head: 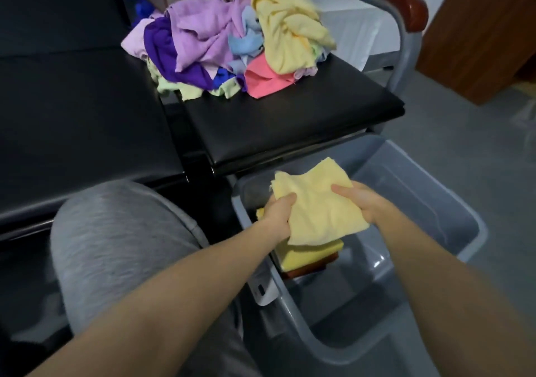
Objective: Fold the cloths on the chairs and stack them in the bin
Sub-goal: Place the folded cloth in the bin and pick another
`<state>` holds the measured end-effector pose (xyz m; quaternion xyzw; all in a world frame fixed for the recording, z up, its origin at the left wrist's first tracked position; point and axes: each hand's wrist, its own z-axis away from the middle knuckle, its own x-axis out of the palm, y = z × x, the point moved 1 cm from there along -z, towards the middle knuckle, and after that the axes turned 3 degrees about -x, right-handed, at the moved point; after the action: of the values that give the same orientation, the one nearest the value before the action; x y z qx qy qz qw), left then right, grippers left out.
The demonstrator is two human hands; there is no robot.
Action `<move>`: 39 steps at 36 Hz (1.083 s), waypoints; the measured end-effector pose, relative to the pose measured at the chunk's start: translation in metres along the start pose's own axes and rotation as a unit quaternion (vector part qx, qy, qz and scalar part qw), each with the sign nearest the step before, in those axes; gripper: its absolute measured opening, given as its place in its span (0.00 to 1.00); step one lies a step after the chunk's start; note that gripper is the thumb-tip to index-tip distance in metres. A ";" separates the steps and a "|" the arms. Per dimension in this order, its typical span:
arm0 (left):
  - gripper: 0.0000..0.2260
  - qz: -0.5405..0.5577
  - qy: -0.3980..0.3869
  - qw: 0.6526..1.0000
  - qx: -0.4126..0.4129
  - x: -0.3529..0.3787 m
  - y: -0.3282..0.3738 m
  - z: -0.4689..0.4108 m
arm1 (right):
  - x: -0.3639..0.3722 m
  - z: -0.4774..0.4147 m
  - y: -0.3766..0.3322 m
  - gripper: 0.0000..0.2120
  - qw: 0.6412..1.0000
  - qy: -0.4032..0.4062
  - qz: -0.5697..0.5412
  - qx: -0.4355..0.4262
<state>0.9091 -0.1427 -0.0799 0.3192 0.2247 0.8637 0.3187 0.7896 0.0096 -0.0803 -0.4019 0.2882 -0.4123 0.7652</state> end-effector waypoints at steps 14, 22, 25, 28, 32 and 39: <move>0.31 -0.545 0.164 0.818 0.083 -0.011 -0.022 -0.039 | 0.025 -0.053 0.035 0.28 0.927 -0.023 0.375 -0.004; 0.36 -0.839 0.012 0.544 -0.001 -0.029 -0.042 -0.073 | 0.056 -0.063 0.070 0.44 0.724 -0.162 0.670 0.033; 0.37 -0.871 -0.006 0.487 -0.061 -0.034 -0.048 -0.075 | 0.070 -0.058 0.106 0.49 0.701 -0.168 0.691 0.042; 0.39 -0.895 -0.019 0.441 -0.064 -0.031 -0.052 -0.076 | 0.077 -0.056 0.130 0.48 0.707 -0.157 0.687 0.058; 0.37 -0.895 -0.018 0.444 -0.043 -0.028 -0.050 -0.076 | 0.072 -0.054 0.112 0.45 0.713 -0.150 0.681 0.070; 0.23 -0.835 -0.008 0.550 -0.008 -0.015 -0.019 -0.060 | 0.066 -0.053 0.066 0.20 0.792 -0.067 0.607 -0.003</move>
<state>0.8841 -0.1503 -0.1390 -0.0082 0.3803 0.2078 0.9012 0.8076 -0.0447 -0.1706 -0.1731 0.4220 0.1654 0.8744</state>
